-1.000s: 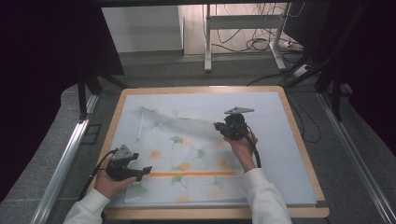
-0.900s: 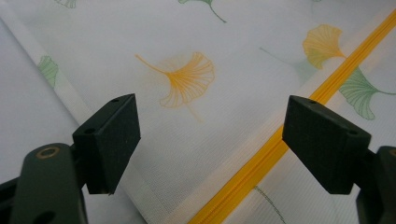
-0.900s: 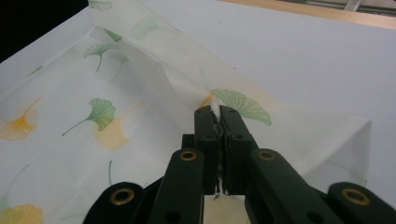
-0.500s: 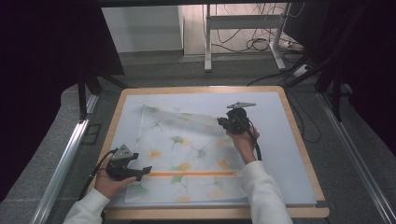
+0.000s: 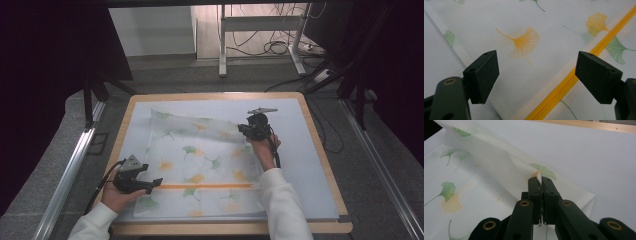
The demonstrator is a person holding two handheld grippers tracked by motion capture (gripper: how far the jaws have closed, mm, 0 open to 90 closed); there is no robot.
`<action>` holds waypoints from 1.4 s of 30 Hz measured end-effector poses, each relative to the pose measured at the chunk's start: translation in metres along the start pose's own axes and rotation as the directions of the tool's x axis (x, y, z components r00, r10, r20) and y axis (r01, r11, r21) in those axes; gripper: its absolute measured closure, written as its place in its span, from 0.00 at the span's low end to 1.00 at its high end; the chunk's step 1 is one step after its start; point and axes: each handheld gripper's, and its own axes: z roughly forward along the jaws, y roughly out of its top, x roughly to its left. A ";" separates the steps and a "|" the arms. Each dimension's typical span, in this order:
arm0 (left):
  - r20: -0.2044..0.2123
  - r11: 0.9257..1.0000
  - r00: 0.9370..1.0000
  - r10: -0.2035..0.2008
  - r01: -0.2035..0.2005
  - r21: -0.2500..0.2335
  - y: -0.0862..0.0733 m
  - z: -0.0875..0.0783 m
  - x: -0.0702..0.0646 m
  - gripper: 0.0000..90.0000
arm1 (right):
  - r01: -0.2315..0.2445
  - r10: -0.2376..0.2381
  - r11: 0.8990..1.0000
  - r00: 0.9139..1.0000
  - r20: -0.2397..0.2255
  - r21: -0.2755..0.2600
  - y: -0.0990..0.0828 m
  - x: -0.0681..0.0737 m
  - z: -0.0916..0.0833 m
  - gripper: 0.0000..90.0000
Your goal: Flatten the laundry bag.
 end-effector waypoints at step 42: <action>0.002 1.000 1.000 -0.012 0.012 -0.002 -0.001 0.001 0.003 0.21 | -0.098 0.104 0.992 0.992 0.075 -0.081 0.007 -0.042 -0.003 0.52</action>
